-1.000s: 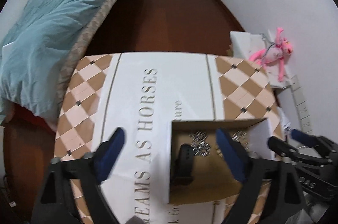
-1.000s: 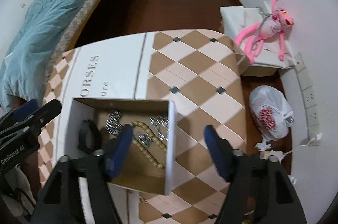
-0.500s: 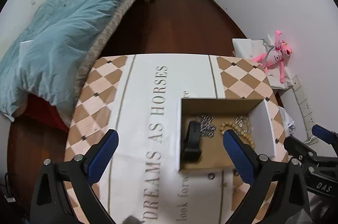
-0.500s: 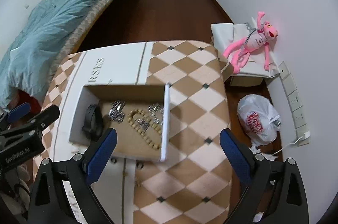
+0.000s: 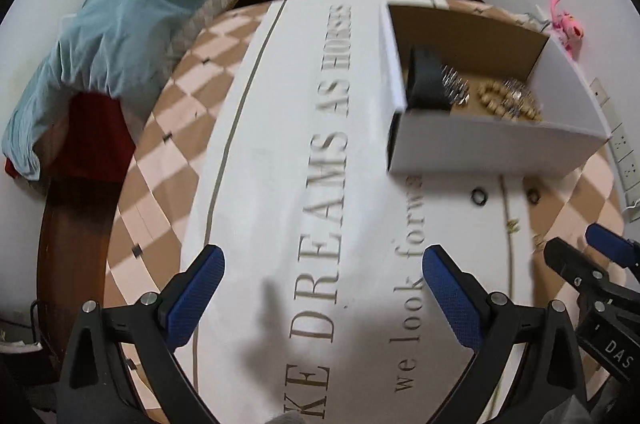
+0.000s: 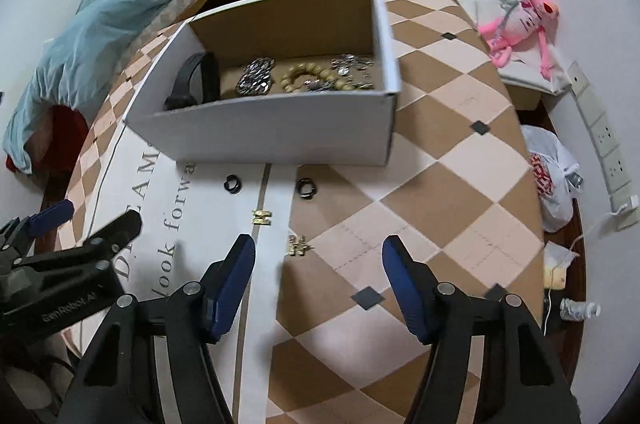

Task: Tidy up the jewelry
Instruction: 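Pinch a small gold piece with the left gripper while the right gripper pinches the other gold piece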

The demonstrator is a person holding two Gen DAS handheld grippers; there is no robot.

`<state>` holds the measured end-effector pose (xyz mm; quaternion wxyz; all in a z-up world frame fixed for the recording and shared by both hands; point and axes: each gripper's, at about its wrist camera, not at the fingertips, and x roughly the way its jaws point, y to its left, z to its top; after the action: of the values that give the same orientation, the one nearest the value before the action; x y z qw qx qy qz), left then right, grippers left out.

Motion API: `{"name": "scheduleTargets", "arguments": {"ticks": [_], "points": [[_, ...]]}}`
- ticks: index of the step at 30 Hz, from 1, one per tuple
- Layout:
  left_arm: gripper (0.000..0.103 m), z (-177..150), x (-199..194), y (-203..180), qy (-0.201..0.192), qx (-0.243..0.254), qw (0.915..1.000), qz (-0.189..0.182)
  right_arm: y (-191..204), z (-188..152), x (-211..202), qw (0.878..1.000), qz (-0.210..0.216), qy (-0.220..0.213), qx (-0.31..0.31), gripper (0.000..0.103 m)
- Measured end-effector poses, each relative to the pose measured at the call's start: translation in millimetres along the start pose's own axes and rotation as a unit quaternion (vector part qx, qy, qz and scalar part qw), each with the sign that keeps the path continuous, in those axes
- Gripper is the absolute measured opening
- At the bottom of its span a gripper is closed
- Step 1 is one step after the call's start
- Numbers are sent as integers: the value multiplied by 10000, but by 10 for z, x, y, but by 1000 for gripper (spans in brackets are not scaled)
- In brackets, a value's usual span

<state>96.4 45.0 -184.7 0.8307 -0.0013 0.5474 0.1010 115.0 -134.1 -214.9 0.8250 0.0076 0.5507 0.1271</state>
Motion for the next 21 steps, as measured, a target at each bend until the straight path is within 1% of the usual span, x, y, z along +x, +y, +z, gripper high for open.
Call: {"name": "scheduleTargets", "arguments": {"ticks": [2, 4, 5, 6, 8, 9, 11, 13, 15, 19, 21], "points": [[101, -30, 36, 2, 45, -23, 10000, -1, 55, -40, 54, 9999, -19, -16, -98, 64], [101, -39, 59, -4, 55, -23, 10000, 18, 99, -52, 105, 9999, -35, 15, -168, 48], [101, -45, 65, -4, 55, -24, 10000, 27, 122, -59, 141, 9998, -29, 50, -186, 45], [101, -57, 68, -7, 54, -23, 10000, 24, 158, -75, 145, 9996, -101, -49, -270, 42], [101, -56, 78, -16, 45, 3, 10000, 48, 222, -111, 171, 9986, -284, -114, -443, 26], [101, -58, 81, -23, 31, 34, 10000, 53, 248, -127, 179, 9979, -360, -153, -520, 13], [101, -56, 77, -53, 3, 86, 9999, 52, 249, -119, 179, 9975, -340, -176, -593, 12], [101, -51, 51, -118, -29, 149, 9999, 6, 182, -109, 145, 9985, -227, -172, -472, 12], [101, -49, 19, -197, -35, 174, 9998, -60, 27, -108, 32, 9994, -115, -257, -206, 12], [101, -13, -8, -444, -18, 240, 9989, -397, -287, -112, -180, 9989, -82, -393, 234, 12], [101, -1, -11, -570, 13, 264, 9980, -574, -410, -109, -230, 9983, -134, -422, 372, 12]]}}
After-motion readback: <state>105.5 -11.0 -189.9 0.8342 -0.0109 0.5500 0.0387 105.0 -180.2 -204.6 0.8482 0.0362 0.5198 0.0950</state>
